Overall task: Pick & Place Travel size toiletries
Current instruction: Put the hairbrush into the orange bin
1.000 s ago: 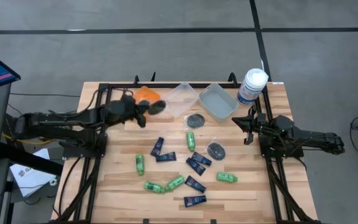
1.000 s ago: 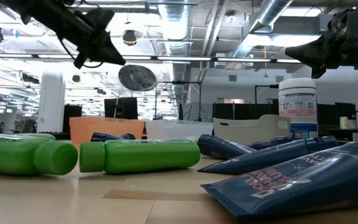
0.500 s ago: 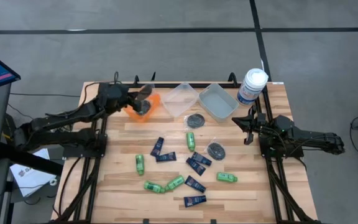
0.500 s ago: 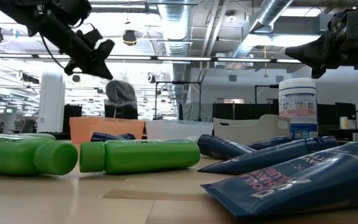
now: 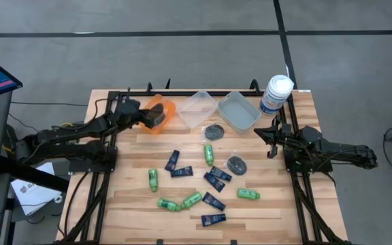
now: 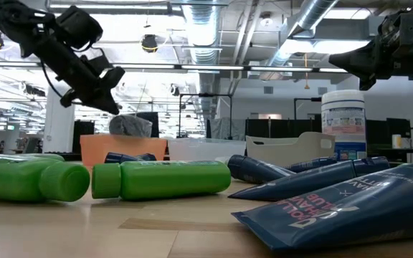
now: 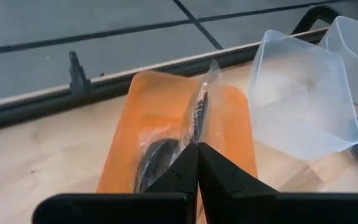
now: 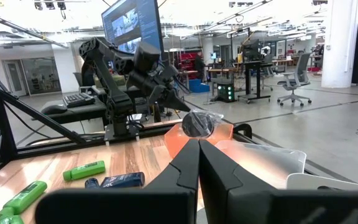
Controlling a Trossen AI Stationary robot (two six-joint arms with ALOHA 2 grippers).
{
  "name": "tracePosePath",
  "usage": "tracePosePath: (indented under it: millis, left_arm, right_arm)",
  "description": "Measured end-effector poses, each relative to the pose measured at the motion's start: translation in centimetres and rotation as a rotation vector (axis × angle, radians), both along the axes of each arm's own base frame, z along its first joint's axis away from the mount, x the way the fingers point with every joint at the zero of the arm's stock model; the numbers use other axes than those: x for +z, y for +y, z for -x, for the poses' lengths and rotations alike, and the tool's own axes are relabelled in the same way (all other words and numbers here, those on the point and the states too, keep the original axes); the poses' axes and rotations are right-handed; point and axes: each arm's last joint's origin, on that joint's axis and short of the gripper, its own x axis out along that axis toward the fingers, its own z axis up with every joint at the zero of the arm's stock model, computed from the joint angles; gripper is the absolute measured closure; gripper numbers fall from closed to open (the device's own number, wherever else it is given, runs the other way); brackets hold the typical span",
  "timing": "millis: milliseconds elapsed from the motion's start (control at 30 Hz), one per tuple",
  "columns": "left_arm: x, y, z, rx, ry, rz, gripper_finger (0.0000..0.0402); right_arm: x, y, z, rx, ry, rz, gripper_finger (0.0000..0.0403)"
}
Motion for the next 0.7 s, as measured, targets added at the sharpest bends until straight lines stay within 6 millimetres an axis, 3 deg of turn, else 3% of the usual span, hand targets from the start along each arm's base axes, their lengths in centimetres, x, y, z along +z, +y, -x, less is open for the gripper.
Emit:
tracePosePath:
  millis: [167, 367, 533, 700]
  left_arm:
    - [-0.2, 0.0, 0.0, 0.000, 0.000, 0.006, 0.0385]
    - [-0.2, -0.1, -0.1, -0.037, -0.008, 0.018, 0.0313]
    - [-0.1, -0.2, -0.2, -0.082, -0.023, 0.031, 0.0229]
    - [0.2, -0.2, -0.4, -0.096, -0.046, 0.035, 0.0146]
  right_arm:
    - [0.1, 0.0, 0.0, 0.000, -0.013, 0.002, 0.0403]
    - [0.3, -0.1, 0.1, -0.029, -0.054, -0.061, 0.0393]
    - [0.6, -0.2, 0.2, -0.073, -0.076, -0.114, 0.0342]
    - [2.1, -0.3, 0.3, -0.092, -0.091, -0.114, 0.0275]
